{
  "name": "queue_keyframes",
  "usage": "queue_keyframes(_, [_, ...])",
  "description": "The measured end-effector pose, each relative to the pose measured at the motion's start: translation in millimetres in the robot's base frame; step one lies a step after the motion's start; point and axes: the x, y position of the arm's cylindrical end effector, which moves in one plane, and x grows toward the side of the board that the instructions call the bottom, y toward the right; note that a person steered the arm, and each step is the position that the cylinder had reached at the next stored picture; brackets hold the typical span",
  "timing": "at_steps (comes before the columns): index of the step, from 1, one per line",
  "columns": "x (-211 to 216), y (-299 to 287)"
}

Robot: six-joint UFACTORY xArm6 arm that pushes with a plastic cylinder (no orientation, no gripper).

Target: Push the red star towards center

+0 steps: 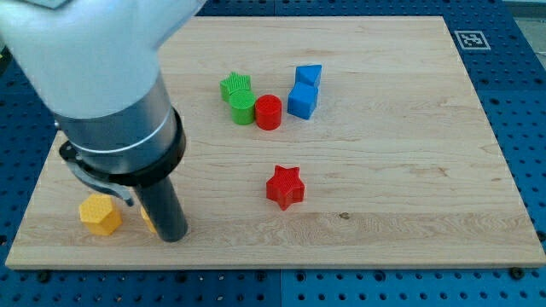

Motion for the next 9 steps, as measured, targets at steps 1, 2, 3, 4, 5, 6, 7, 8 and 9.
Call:
queue_keyframes(1, [0, -17])
queue_keyframes(2, [0, -29])
queue_keyframes(3, [-4, -31])
queue_keyframes(4, [-4, -30])
queue_keyframes(5, [-1, 14])
queue_keyframes(6, [2, 32])
queue_keyframes(7, [2, 34])
queue_keyframes(8, [1, 35])
queue_keyframes(9, [-18, 45])
